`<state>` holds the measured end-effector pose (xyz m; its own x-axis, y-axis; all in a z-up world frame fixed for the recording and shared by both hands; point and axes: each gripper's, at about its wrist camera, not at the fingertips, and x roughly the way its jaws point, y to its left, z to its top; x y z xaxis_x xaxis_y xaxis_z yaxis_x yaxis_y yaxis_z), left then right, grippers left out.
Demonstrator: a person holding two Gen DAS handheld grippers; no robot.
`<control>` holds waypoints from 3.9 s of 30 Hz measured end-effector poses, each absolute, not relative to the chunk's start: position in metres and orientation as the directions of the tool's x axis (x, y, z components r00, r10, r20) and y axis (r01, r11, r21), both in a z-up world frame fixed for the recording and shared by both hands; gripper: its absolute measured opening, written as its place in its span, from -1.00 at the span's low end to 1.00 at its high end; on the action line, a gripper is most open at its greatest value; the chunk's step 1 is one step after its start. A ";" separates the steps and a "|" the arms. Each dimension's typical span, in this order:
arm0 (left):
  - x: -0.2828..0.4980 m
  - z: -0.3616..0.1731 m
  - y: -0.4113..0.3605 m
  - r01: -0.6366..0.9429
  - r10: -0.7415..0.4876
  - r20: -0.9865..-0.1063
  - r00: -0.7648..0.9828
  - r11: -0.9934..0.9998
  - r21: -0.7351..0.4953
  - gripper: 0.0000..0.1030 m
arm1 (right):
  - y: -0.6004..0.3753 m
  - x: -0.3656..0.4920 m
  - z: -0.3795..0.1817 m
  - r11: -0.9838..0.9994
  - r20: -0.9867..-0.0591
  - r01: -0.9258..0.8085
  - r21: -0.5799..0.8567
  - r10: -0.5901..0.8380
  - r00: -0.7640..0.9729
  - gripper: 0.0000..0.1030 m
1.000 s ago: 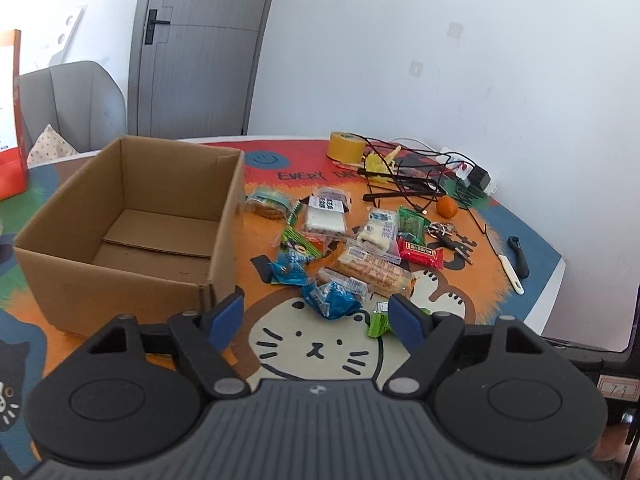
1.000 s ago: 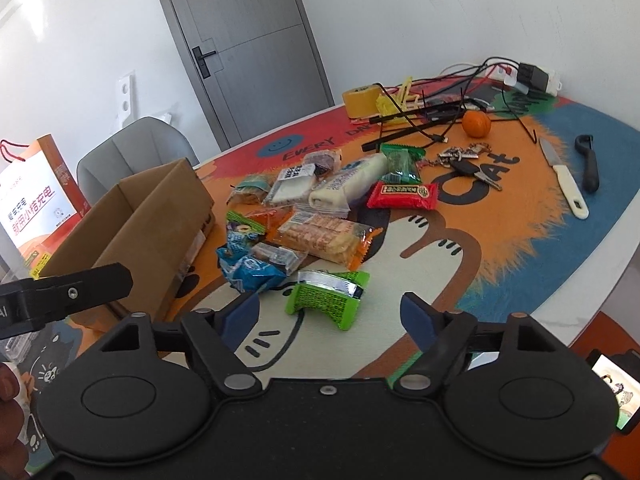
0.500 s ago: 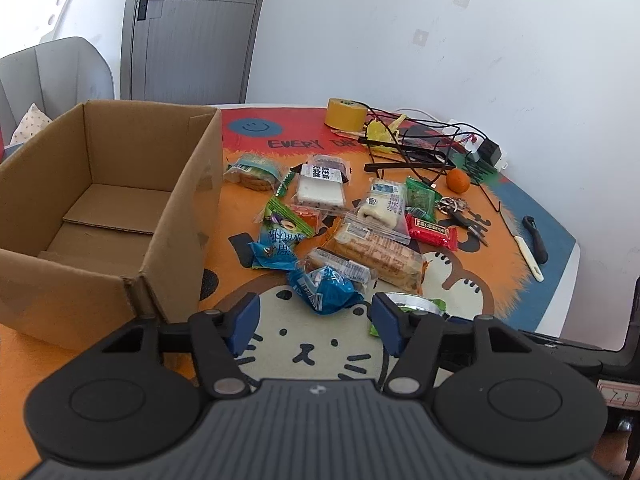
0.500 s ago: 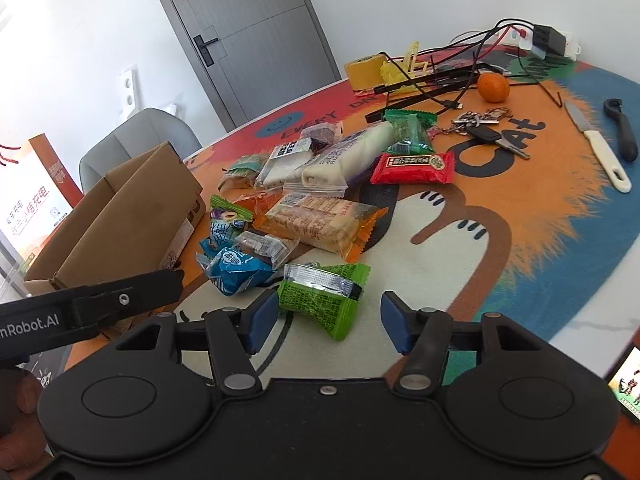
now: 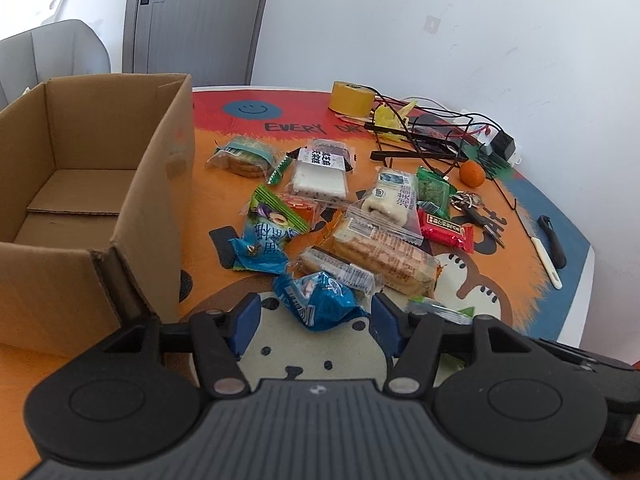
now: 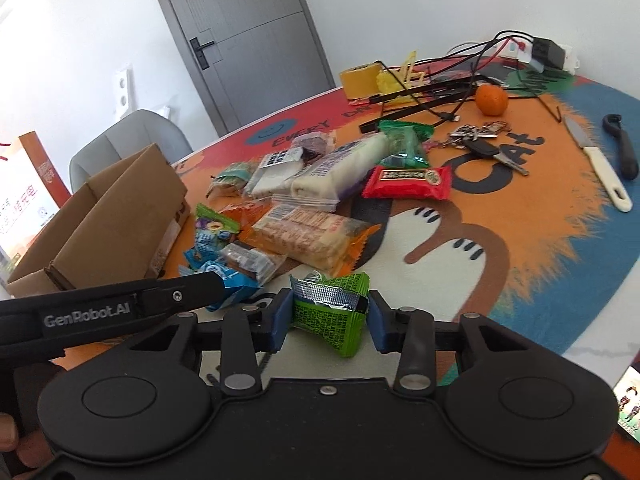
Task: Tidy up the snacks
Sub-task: 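Lower the left gripper onto the blue snack bag and grasp it, then carry the blue bag into the box and open the left gripper while the right drops the green bag in, then move both open grippers back from the box over the snacks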
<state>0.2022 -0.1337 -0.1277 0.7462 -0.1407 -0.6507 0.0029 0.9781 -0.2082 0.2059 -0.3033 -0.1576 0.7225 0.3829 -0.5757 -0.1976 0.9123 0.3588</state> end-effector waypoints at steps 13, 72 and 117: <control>0.207 -0.135 -0.143 0.024 -0.146 -0.651 0.745 0.981 -0.192 -0.48 | -0.306 0.202 -0.151 0.912 -0.565 -0.188 0.365 0.378 0.733 -0.28; 0.140 -0.045 0.013 -0.182 0.018 -0.478 0.878 0.937 -0.299 -0.51 | -0.182 0.192 -0.056 0.839 -0.403 -0.426 0.338 0.538 0.740 -0.29; 0.125 -0.035 -0.016 -0.183 0.059 -0.470 0.881 0.957 -0.224 0.82 | -0.212 0.188 -0.061 0.868 -0.420 -0.331 0.369 0.474 0.774 0.40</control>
